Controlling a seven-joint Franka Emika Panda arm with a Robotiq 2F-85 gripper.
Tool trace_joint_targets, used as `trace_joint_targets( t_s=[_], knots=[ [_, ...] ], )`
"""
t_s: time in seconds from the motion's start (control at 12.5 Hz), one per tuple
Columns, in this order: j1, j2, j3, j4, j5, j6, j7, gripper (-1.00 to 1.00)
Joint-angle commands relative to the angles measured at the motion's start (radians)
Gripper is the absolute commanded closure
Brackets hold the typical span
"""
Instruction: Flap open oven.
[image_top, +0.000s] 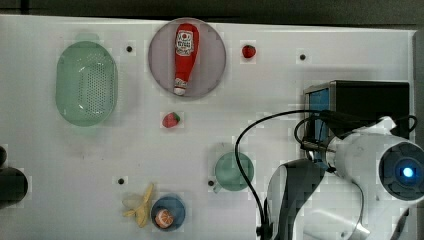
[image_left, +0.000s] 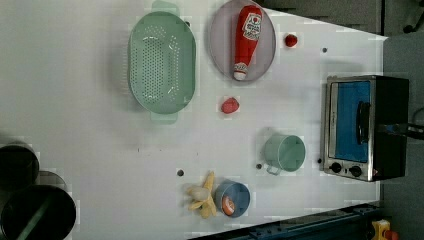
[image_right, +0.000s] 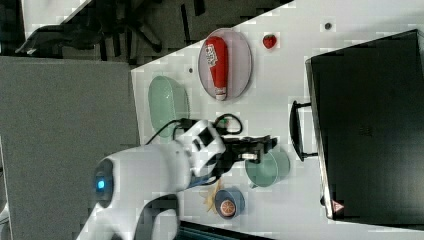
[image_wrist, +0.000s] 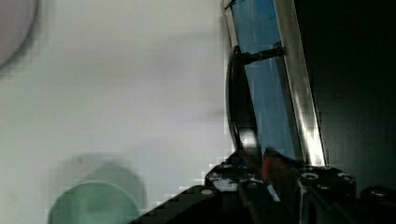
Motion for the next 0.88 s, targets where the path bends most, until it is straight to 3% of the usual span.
trace_joint_targets(
  t_s=[0.08,0.88],
  knots=[
    [-0.010,0.036,-0.024,0.000,-0.004,0.081,-0.086,0.65],
    [-0.005,0.223,-0.029,-0.002,-0.004,0.204,-0.086,0.65]
  ],
)
